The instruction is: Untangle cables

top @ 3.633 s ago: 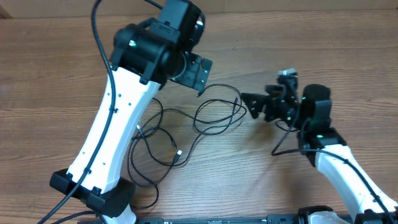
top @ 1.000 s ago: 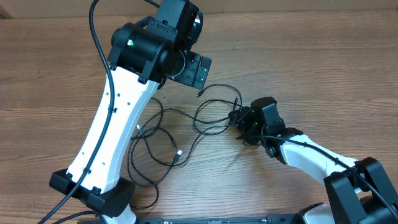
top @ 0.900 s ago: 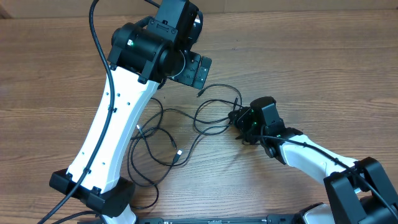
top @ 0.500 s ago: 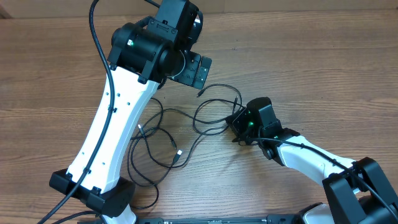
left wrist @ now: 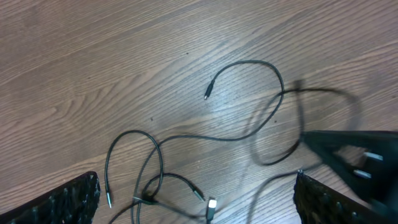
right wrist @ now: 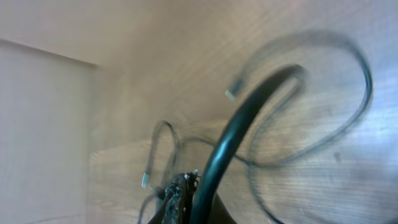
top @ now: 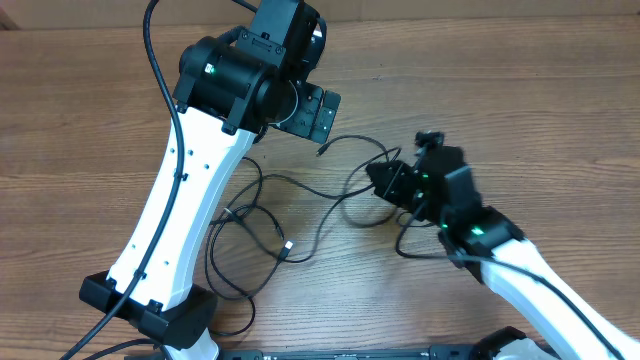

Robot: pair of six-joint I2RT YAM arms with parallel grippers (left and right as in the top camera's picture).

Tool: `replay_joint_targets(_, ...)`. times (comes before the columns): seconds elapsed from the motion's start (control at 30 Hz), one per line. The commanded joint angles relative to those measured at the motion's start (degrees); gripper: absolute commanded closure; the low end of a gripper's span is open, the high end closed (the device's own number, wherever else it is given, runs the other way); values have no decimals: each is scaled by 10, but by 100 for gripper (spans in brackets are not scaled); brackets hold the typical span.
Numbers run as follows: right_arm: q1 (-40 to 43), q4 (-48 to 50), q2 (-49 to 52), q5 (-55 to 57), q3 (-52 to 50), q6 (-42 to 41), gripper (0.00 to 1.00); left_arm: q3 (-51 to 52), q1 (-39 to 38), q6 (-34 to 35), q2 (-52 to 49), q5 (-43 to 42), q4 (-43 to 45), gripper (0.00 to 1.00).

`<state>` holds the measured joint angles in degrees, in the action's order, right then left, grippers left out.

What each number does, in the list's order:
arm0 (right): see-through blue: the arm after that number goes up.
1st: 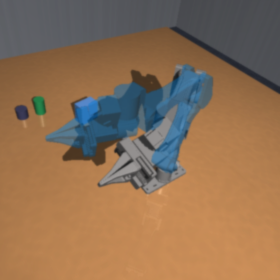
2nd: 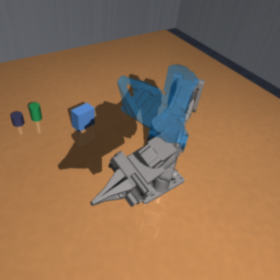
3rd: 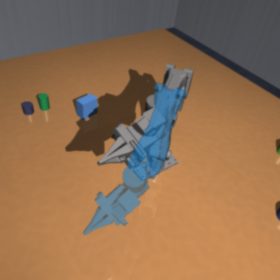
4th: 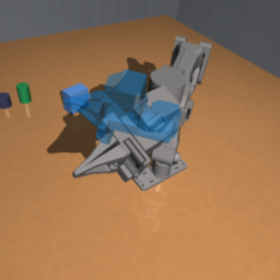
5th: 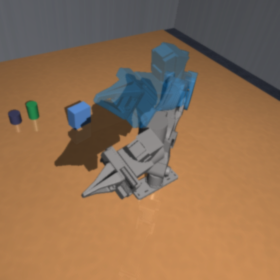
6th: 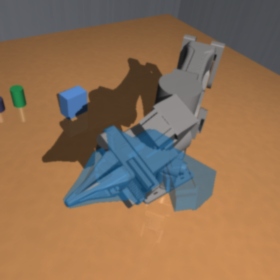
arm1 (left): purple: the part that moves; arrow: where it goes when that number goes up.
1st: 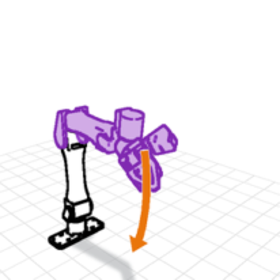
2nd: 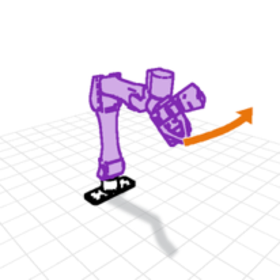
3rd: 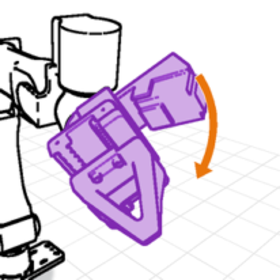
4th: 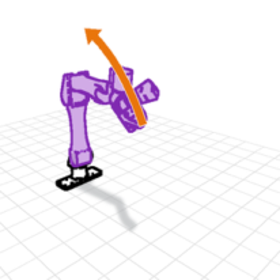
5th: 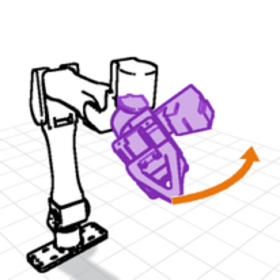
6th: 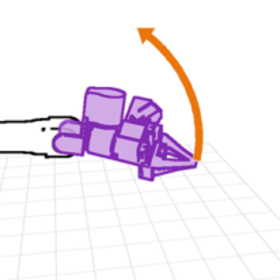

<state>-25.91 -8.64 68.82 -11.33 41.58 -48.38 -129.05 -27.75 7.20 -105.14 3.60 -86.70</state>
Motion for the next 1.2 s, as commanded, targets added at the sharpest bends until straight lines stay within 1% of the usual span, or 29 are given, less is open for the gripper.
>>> replay_joint_targets(0.0,2,-14,-65,49,42,104,96,-4,0,7,-5,-6,1,1)
replay_joint_targets(0.07,2,-16,-97,62,55,132,96,-4,0,7,-5,-6,1,1)
replay_joint_targets(0.13,2,-16,-122,82,65,144,96,-4,0,7,-5,-6,1,0)
replay_joint_targets(0.4,2,-6,-184,168,84,159,96,-4,0,7,-5,-6,1,0)
replay_joint_targets(0.67,2,17,-193,212,84,159,96,-4,0,7,-5,-6,1,1)
replay_joint_targets(1.0,2,60,-193,214,84,159,96,-4,0,7,-5,-6,1,1)
replay_joint_targets(1.17,2,67,-191,235,84,160,96,-4,0,7,-5,-6,1,0)
